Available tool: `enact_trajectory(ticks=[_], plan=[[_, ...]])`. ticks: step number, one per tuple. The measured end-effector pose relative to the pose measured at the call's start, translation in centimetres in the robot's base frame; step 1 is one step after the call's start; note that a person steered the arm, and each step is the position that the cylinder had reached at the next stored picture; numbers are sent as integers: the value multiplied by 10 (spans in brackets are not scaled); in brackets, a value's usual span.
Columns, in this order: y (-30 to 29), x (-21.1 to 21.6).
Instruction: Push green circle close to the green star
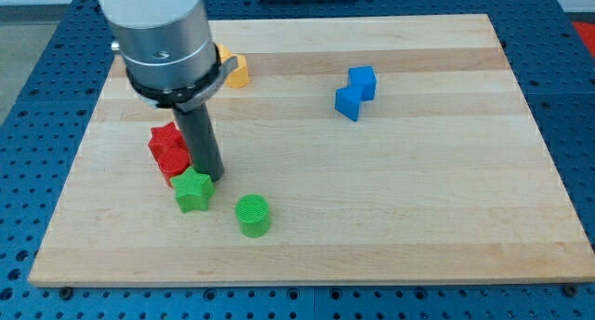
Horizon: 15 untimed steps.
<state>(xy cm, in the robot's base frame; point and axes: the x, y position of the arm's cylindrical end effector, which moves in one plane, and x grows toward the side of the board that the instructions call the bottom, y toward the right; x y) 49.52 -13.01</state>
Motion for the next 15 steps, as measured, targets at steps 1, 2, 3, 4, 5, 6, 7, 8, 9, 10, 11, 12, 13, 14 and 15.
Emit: enact_trajectory(ticks=[1, 2, 3, 4, 5, 6, 7, 8, 9, 10, 11, 12, 13, 14, 15], plan=[[-5, 0], [33, -7], [106, -10], [155, 10], [154, 48], [107, 70], [61, 81], [25, 81], [22, 81], [54, 79], [89, 57], [85, 33], [57, 40], [37, 52], [26, 53]])
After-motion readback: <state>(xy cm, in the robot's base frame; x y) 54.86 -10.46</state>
